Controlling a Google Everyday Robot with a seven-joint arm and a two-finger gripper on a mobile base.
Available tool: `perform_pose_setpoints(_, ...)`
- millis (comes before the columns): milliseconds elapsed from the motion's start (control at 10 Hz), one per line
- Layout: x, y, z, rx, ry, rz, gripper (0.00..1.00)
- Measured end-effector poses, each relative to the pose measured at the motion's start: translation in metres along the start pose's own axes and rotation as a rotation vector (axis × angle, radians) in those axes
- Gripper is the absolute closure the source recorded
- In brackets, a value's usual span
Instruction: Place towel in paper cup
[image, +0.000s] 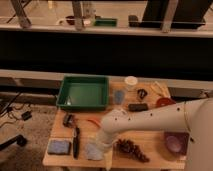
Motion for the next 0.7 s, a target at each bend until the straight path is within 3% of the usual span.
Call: perform_pose_setpoints(700,0.0094,-0.0005,0.0055,0.004,-0.029,0.025,0.0)
